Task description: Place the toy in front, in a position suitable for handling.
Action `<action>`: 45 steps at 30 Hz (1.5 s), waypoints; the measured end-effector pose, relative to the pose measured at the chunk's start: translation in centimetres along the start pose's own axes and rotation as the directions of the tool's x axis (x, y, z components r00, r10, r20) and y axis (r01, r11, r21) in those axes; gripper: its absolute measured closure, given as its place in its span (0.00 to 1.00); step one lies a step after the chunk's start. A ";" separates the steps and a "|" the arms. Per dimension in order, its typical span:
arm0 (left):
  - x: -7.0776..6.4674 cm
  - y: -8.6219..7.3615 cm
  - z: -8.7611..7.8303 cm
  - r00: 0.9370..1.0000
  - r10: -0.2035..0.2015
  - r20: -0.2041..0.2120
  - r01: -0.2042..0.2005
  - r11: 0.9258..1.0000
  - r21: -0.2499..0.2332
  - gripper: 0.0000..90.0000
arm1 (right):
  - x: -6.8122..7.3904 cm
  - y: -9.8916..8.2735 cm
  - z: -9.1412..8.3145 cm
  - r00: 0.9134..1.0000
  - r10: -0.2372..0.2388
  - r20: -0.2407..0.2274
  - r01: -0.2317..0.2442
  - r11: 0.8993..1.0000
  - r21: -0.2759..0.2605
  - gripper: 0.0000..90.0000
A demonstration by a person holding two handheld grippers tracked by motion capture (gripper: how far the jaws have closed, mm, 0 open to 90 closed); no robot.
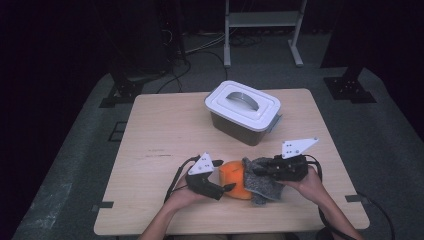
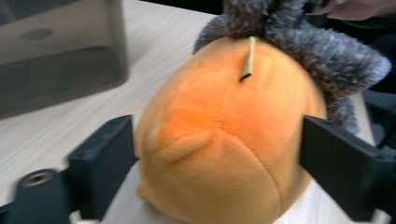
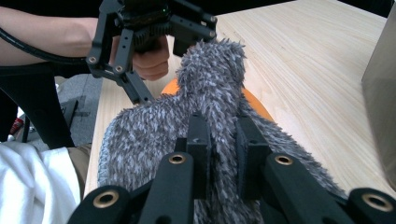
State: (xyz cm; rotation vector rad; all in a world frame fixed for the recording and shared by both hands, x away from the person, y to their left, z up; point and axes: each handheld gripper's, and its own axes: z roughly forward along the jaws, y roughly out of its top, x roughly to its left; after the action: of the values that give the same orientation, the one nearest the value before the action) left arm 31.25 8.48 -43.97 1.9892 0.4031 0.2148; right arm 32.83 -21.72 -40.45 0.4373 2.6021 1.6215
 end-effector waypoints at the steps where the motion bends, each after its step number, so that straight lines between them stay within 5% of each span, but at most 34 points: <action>1: -0.2 0.0 0.1 1.000 0.007 0.005 -0.007 1.000 0.000 0.19 | 0.0 0.0 0.0 1.000 0.001 -0.002 -0.001 1.000 -0.001 0.87; 5: -0.5 0.1 -0.3 0.999 0.032 -0.011 -0.033 0.999 -0.011 0.41 | -0.2 -0.5 -0.4 1.000 0.018 -0.010 -0.018 1.000 -0.010 0.87; 8: -0.7 0.4 -0.6 0.999 0.038 -0.018 -0.038 0.999 -0.013 0.46 | -0.6 -0.9 -1.1 0.999 0.040 0.016 -0.040 0.999 -0.013 0.87; 13: -0.7 1.0 -1.9 0.999 0.044 -0.028 -0.045 0.999 -0.024 0.47 | -0.9 -1.3 -2.6 0.997 0.064 0.053 -0.063 0.998 -0.006 0.87; 17: -0.5 0.9 -1.8 0.999 0.024 -0.031 -0.025 1.000 -0.018 0.47 | 0.0 1.0 -3.3 0.999 0.005 0.051 -0.003 0.999 -0.033 0.87; 22: -0.6 0.9 -1.6 0.999 0.039 -0.028 -0.040 0.999 -0.023 0.46 | 1.1 3.2 -0.1 0.998 -0.070 0.011 0.069 0.998 0.012 0.87; 26: -0.3 0.3 -1.6 0.999 0.040 -0.015 -0.040 0.999 -0.019 0.36 | 0.9 2.3 1.9 0.998 -0.066 -0.002 0.066 0.996 0.062 0.87; 34: 0.7 -0.8 -0.8 0.998 -0.016 0.052 0.018 0.999 -0.038 0.19 | 0.2 -0.1 0.7 1.000 -0.005 0.009 0.005 0.999 0.032 0.87; 36: 0.7 -0.9 -0.7 0.998 -0.026 0.057 0.028 0.999 -0.036 0.20 | 0.0 -0.7 0.5 1.000 0.007 0.015 -0.008 1.000 0.025 0.87; 39: 0.3 -0.7 -0.8 0.999 -0.002 0.037 0.003 0.999 -0.033 0.36 | -0.2 -0.9 0.2 1.000 0.015 0.021 -0.016 0.999 0.031 0.87; 45: -0.4 0.1 -0.8 1.000 0.027 -0.001 -0.027 0.999 -0.035 0.46 | 0.6 1.7 -0.2 1.000 -0.016 0.002 0.016 1.000 -0.021 0.87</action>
State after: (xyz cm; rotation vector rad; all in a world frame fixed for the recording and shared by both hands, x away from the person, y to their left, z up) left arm 30.68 8.95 -43.52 1.9613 0.3706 0.2381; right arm 32.63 -21.06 -38.82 0.4162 2.5776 1.6412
